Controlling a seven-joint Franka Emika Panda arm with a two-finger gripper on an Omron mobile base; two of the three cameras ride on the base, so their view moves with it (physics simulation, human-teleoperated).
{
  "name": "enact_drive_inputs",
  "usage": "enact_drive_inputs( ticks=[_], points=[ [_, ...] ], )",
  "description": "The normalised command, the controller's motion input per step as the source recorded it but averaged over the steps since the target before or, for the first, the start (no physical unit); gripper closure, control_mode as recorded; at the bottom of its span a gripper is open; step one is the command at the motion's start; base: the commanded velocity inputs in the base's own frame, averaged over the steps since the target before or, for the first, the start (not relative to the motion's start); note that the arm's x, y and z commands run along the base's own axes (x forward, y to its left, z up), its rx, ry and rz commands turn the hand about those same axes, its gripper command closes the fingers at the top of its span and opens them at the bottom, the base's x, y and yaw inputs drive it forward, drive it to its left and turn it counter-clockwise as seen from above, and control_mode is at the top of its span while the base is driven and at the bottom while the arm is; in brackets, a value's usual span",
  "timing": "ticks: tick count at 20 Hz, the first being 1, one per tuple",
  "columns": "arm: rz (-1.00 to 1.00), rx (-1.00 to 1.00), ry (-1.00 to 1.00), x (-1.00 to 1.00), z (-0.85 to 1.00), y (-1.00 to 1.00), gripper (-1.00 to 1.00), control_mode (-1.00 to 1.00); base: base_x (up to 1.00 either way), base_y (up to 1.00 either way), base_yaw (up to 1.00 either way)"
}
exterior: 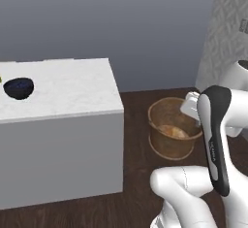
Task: Open the cabinet, pick up the bread from the cabinet and place it in the basket. Then move the basket to the dining counter.
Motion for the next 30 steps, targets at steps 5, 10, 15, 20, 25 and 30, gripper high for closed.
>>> enact_drive_inputs(
  ticks=[5,10,15,20,25,30],
  points=[
    [0.00,0.00,0.00,0.00,0.00,0.00,1.00,1.00,0.03,1.00,0.00],
    [0.00,0.00,0.00,0.00,0.00,0.00,1.00,1.00,0.18,0.68,-0.02],
    [0.00,0.00,0.00,0.00,0.00,0.00,1.00,1.00,0.35,0.69,-0.10],
    [0.00,0.00,0.00,0.00,0.00,0.00,1.00,1.00,0.34,0.68,-0.07],
    [0.00,0.00,0.00,0.00,0.00,0.00,1.00,1.00,0.53,0.45,-0.15],
    [0.00,0.00,0.00,0.00,0.00,0.00,1.00,1.00,0.72,0.25,-0.18]
  ],
)
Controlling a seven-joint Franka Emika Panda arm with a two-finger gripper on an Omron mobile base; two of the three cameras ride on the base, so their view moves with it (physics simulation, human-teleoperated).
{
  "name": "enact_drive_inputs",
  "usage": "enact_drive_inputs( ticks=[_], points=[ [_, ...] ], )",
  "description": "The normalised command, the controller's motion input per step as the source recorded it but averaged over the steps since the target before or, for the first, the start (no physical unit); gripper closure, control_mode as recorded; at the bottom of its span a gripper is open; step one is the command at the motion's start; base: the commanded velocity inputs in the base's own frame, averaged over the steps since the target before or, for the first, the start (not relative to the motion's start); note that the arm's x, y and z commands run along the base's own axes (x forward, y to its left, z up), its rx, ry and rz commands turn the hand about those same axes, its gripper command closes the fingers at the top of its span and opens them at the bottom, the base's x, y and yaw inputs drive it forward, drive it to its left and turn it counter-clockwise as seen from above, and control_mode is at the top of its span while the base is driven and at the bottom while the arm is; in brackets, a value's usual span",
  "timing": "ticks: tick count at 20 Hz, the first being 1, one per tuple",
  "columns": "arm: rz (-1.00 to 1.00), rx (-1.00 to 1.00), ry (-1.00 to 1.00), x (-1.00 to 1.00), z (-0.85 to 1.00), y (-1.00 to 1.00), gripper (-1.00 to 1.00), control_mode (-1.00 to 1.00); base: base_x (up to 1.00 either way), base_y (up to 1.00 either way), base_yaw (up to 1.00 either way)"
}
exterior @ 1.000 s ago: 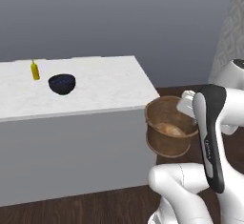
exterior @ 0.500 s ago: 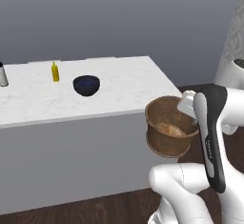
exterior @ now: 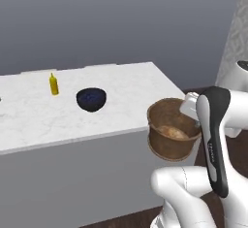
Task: Open the cabinet, pick up the bread from the cabinet and place it in the basket. Then move the basket to the dining counter.
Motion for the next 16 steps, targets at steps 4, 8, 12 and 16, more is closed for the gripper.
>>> enact_drive_inputs(
  ticks=[4,8,12,16],
  points=[
    [0.00,0.00,0.00,0.00,0.00,0.00,1.00,1.00,0.55,0.05,-0.02],
    [0.00,0.00,0.00,0.00,0.00,0.00,1.00,1.00,0.50,0.06,0.00],
    [0.00,0.00,0.00,0.00,0.00,0.00,1.00,1.00,0.61,0.03,0.02],
    [0.00,0.00,0.00,0.00,0.00,0.00,1.00,1.00,0.57,0.00,0.00]
  ],
)
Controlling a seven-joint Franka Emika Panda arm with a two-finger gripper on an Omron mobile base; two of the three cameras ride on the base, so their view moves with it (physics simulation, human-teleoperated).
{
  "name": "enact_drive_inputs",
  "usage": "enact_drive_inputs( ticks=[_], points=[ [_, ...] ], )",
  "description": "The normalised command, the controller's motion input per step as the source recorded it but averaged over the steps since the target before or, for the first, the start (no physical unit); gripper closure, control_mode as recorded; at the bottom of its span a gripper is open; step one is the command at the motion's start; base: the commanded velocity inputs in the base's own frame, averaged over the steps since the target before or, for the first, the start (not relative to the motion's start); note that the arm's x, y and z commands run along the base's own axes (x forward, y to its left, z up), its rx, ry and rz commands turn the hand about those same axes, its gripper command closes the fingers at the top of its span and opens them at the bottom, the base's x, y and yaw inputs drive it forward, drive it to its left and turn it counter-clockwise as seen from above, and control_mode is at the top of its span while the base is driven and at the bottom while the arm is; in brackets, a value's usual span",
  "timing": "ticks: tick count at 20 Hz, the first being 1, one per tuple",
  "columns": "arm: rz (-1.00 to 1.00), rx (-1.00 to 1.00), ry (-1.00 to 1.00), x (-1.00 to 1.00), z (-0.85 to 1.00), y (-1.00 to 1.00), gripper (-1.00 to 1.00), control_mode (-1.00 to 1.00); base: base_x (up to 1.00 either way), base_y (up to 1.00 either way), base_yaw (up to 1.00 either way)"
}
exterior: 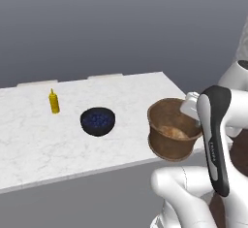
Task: Open the cabinet, pick up the bread from the cabinet and place it in the basket. Then move the basket to the dining counter.
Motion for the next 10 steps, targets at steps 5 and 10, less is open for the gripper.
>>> enact_drive_inputs(
  ticks=[5,10],
  points=[
    [0.00,0.00,0.00,0.00,0.00,0.00,1.00,1.00,0.46,0.00,0.00],
    [0.01,0.00,0.00,0.09,0.00,0.00,1.00,-1.00,0.32,0.00,0.00]
  ],
)
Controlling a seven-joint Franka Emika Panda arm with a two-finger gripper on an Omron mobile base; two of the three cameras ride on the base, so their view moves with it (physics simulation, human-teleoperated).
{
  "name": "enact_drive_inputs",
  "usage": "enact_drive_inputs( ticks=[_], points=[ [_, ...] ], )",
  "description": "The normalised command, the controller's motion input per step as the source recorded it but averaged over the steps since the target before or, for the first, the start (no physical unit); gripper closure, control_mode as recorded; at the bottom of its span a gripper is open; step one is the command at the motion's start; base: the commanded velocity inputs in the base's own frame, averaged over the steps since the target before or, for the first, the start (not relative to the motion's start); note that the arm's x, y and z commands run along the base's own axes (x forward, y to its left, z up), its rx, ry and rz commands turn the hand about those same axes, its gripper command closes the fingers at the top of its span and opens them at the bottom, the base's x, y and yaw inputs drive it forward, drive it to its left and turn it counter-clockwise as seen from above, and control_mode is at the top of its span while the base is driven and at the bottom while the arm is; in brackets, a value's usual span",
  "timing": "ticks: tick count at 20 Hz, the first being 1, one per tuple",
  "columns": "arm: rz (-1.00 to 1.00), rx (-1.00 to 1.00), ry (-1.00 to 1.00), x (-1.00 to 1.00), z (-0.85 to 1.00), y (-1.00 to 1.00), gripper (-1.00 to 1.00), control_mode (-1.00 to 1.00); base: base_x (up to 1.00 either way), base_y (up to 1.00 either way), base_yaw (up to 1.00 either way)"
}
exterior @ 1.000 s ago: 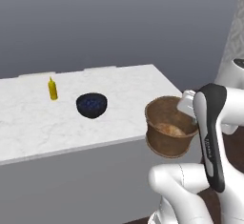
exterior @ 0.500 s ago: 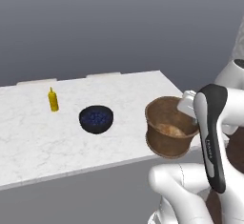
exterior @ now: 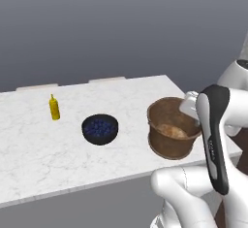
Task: Open the cabinet, pick up the bread from the cabinet and place it in the basket. Then move the basket to the dining counter.
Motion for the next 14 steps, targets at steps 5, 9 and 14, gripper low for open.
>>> enact_drive_inputs(
  ticks=[5,9,14],
  points=[
    [0.06,0.00,0.00,0.78,0.00,-0.06,1.00,-1.00,0.00,0.00,0.00],
    [0.06,0.00,0.04,1.00,-0.11,-0.19,1.00,-1.00,0.00,0.00,0.00],
    [0.00,0.02,0.13,1.00,-0.33,-0.43,1.00,-1.00,0.00,0.00,0.00]
  ],
)
